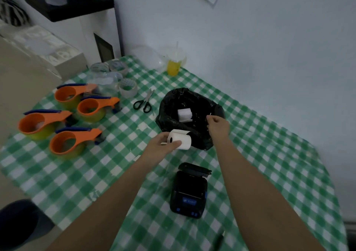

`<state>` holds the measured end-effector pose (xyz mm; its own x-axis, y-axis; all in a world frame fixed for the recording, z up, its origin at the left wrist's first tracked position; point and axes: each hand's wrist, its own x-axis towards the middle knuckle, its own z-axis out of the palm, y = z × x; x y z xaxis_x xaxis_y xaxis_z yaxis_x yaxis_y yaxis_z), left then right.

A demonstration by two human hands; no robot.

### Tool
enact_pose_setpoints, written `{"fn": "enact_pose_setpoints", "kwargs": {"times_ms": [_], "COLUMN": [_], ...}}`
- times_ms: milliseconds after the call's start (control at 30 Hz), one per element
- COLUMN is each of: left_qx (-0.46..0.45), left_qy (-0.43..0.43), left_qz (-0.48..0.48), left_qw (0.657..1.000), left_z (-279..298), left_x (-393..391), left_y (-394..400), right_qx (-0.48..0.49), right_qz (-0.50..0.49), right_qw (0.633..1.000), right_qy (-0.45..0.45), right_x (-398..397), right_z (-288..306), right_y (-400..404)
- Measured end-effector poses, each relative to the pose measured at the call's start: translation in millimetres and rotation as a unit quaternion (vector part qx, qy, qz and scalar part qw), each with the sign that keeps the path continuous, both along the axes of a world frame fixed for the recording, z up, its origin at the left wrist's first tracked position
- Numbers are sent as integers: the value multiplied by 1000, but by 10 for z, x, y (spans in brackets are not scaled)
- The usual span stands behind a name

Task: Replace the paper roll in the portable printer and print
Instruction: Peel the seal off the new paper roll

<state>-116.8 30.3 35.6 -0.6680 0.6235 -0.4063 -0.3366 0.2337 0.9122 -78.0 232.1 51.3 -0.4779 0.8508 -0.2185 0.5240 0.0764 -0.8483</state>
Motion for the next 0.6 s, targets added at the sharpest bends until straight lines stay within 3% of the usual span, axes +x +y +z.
{"fn": "enact_pose_setpoints", "kwargs": {"times_ms": [133, 267, 367, 600], "left_qx": [-11, -19, -11, 9], "left_qy": [7, -3, -4, -15], "left_qz": [-14, -20, -26, -32], "left_qw": [1000, 1000, 1000, 999], "left_z": [-51, -61, -11, 18], "left_x": [4, 81, 128, 77], "left_y": [50, 59, 76, 51], "right_qx": [43, -14, -39, 36], "right_qz": [96, 187, 185, 190], "right_qw": [994, 979, 979, 974], "right_qy": [-37, -85, -77, -117], "right_x": [223, 321, 231, 115], "right_z": [-36, -89, -101, -83], "right_y": [-22, 16, 18, 4]}}
